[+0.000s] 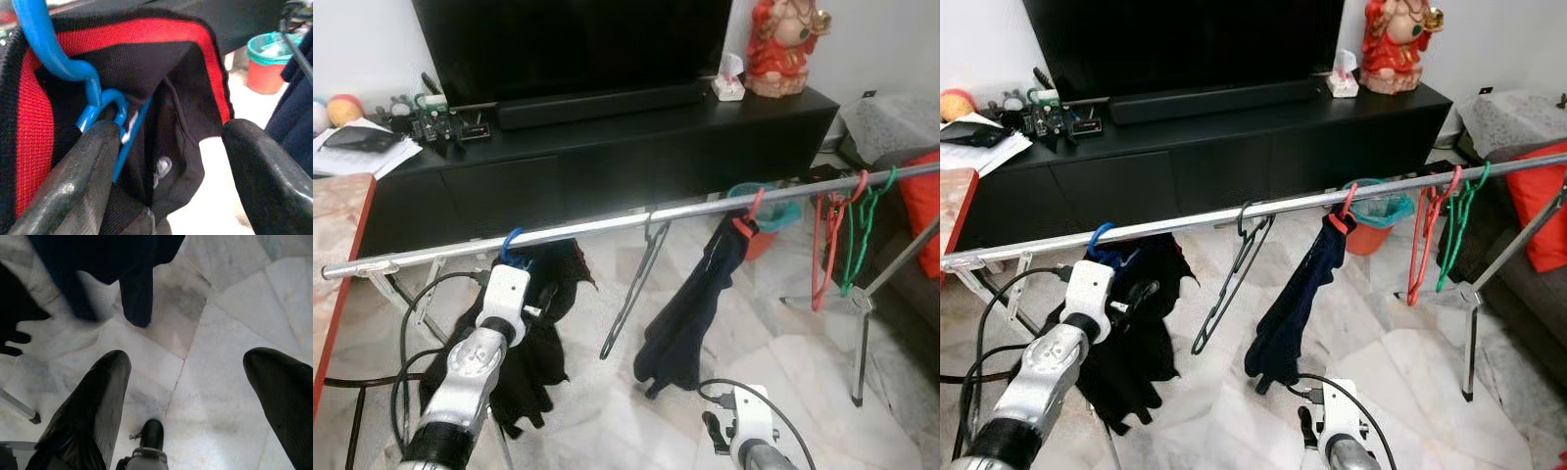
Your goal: Hang hanger
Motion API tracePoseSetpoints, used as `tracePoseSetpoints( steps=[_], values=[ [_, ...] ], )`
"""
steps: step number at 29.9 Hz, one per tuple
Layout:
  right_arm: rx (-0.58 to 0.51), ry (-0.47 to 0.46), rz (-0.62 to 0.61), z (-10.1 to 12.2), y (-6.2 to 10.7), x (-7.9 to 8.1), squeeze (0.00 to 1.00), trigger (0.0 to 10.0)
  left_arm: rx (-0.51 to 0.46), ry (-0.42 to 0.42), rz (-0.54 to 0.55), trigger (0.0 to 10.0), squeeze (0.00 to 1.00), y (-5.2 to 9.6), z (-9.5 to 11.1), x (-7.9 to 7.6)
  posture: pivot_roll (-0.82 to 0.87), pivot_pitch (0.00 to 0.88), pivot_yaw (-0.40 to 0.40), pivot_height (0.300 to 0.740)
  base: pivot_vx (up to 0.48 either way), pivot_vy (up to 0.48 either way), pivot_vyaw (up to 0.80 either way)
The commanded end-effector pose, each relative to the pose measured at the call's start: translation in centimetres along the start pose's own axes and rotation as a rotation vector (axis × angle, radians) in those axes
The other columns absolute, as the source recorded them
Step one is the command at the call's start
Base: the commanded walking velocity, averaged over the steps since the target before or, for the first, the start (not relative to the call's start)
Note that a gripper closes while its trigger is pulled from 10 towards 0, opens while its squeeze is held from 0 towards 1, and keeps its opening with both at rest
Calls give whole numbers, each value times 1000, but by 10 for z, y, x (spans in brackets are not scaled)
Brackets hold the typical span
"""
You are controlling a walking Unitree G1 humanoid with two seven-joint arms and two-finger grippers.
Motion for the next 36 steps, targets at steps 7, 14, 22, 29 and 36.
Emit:
tracePoseSetpoints(
  steps=[7,14,22,29,36],
  values=[
    [-13,16,-5,5,-1,-5,0,10000,7,-83,-150,10000,0,20,7,-19,31,0,-69,740,0,0,0],
    [-15,15,-3,7,-1,-4,0,10000,12,-191,-150,10000,0,28,23,-8,29,0,-65,740,0,0,0],
    [-20,12,-7,9,-2,-4,0,10000,32,-343,-143,10000,0,26,34,-8,22,0,-63,740,0,0,0],
    [-17,14,-6,8,-2,-4,0,10000,110,-449,-138,10000,0,27,18,-10,22,0,-69,740,0,0,0],
    [-16,16,-6,8,-2,-4,0,10000,166,-534,-63,10000,0,25,8,-3,16,0,-67,740,0,0,0]
  ],
)
Point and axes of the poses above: a point about 5 cm out from each wrist's last joint towards the gripper, its own y axis pointing back from the gripper into the wrist, its own z axis along the axis of the wrist's last joint, x = y × z, the point moved 1 cm from there along -y, pointing out of the wrist towards the gripper, and after that the axes turned 11 degrees about y, right-handed, at the moved point
